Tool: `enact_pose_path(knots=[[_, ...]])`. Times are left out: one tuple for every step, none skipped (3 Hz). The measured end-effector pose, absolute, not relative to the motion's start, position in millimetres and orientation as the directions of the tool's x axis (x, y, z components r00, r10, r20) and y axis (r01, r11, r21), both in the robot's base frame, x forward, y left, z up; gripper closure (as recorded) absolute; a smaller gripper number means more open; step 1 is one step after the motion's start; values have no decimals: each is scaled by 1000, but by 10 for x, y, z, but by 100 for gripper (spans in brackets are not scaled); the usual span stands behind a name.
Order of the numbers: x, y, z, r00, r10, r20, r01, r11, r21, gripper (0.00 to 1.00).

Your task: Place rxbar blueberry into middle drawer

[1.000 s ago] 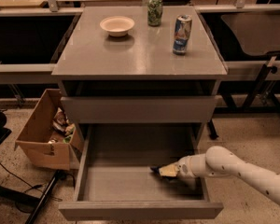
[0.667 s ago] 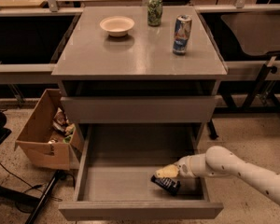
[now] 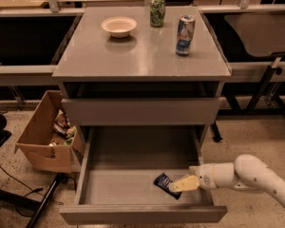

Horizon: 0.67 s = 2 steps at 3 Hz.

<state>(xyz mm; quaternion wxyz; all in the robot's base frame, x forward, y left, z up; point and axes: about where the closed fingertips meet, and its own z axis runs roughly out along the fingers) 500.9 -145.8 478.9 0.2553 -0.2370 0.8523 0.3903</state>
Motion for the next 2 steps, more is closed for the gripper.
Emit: enact_pose_path(knots=[[4368, -1800, 5418, -728, -231, -646, -643, 558, 525, 0], [3752, -1974, 5975, -674, -346, -652, -696, 594, 404, 0]])
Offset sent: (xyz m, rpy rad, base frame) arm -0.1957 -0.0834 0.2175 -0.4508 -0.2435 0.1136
